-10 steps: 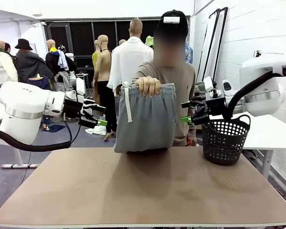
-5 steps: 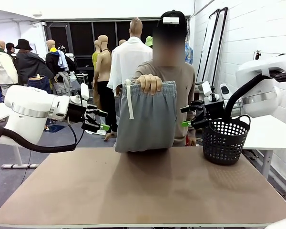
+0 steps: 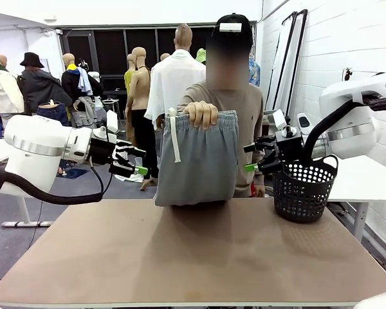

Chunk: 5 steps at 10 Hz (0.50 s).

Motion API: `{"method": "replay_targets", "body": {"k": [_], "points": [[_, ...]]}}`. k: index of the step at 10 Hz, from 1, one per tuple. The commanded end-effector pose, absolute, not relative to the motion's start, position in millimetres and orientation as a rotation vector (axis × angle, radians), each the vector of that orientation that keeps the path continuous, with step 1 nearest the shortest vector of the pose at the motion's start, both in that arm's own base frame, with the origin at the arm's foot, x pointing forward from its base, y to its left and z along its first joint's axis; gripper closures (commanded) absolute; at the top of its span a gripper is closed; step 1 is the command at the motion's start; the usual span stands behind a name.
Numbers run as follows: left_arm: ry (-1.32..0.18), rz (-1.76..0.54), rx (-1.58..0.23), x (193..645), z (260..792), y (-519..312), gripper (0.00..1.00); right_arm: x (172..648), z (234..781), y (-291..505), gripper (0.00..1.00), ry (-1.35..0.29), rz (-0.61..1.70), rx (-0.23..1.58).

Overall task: Fold the training pants.
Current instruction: Grab both ends of the Training pants handed by a person.

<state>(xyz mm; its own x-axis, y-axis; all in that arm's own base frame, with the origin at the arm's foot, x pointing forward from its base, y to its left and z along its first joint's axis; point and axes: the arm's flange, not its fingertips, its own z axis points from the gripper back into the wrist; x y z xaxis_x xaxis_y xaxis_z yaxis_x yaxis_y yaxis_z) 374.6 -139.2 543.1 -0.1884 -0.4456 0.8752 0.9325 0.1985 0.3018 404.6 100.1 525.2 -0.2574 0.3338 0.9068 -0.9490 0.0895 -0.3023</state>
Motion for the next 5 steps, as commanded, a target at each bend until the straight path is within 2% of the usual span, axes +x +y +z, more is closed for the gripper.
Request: {"method": "replay_targets", "body": {"k": [1, 5], "points": [[-1.234, -1.366, -0.614, 380.2, 540.6, -140.2, 0.0, 404.8, 525.0, 103.5, 0.0, -1.253, 1.415, 0.781], [-1.257, -1.407, -0.67, 379.4, 539.7, -148.8, 0.0, 395.6, 533.3, 104.6, 0.0, -1.306, 1.424, 0.811]]}}
